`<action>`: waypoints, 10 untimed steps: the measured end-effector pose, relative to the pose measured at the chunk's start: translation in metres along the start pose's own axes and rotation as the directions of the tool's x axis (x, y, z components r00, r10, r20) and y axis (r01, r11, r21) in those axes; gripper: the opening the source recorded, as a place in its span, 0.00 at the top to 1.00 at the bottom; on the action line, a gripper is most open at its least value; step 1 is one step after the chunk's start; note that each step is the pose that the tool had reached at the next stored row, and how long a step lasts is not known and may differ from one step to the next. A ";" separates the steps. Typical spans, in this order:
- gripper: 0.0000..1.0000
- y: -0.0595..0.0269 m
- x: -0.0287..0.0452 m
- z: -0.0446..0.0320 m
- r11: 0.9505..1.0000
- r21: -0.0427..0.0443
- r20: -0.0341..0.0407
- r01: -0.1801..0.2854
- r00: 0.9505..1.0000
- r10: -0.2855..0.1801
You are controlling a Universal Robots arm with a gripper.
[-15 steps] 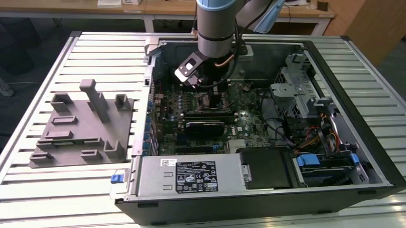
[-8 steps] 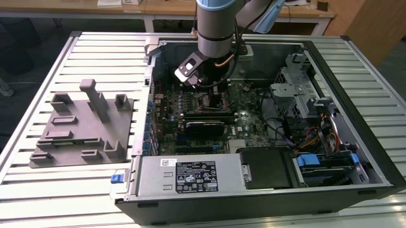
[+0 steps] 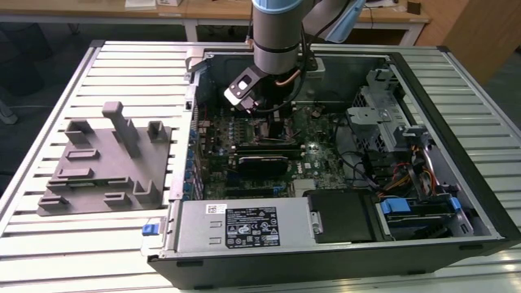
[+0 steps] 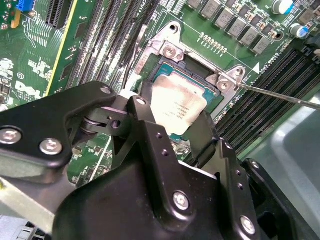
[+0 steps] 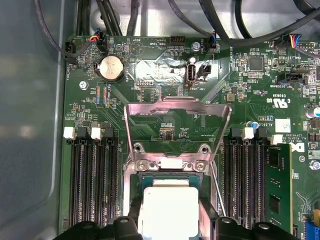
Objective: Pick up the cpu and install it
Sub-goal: 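Place the cpu into insertion slot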
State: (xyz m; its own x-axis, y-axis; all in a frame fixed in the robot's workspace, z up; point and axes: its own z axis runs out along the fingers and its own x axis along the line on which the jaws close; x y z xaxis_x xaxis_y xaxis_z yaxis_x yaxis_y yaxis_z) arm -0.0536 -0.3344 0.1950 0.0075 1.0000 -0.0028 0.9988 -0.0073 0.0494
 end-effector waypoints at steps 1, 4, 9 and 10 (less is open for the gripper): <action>0.40 0.0000 0.0000 0.0000 1.000 0.000 0.000 0.000 1.000 0.000; 0.40 0.0000 0.0000 -0.0005 1.000 0.000 0.000 0.000 1.000 0.000; 0.40 0.0002 0.0000 -0.0042 1.000 0.000 0.000 0.000 1.000 0.000; 0.40 0.0003 0.0000 -0.0056 1.000 0.000 0.000 0.000 1.000 0.000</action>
State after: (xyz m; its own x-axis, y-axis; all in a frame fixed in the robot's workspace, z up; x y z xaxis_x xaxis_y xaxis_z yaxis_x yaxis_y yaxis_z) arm -0.0536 -0.3344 0.2005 0.0078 1.0000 -0.0027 0.9987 -0.0076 0.0494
